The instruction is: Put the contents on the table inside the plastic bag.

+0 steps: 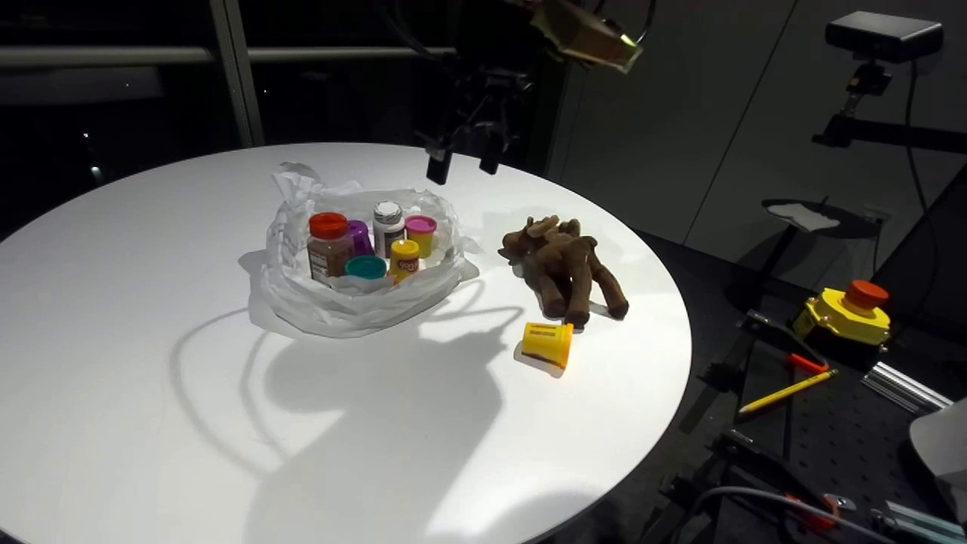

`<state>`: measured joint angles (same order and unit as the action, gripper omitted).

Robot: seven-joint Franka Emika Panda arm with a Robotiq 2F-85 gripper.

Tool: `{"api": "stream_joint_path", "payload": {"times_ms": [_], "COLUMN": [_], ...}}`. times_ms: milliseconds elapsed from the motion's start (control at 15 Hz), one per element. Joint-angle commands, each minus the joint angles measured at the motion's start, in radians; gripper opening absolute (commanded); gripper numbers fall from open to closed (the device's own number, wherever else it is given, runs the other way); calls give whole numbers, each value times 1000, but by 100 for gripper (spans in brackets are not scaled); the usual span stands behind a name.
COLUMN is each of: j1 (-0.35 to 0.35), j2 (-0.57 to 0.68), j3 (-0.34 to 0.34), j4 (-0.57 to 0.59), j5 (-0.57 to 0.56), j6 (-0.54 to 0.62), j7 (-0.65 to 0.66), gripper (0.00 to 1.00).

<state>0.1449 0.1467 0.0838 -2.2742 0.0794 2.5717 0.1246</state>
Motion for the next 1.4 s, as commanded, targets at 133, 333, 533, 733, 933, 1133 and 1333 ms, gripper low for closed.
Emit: {"api": "stream_joint_path", "payload": {"times_ms": [133, 333, 533, 733, 933, 1133, 1333], "j1": [-71, -64, -68, -66, -66, -62, -49], "j2": [-264, -283, -255, -258, -258, -249, -226], "j3": [-22, -40, -39, -39, -39, -25, 14], "j4": [-226, -279, -270, -275, -275, -284, -331], "j5": [113, 121, 112, 119, 119, 88, 4], "j6": [-132, -147, -144, -150, -151, -123, -23], "j7": [-224, -319, -308, -325, -327, -294, -204], "gripper": [100, 100, 100, 100, 100, 100, 100]}}
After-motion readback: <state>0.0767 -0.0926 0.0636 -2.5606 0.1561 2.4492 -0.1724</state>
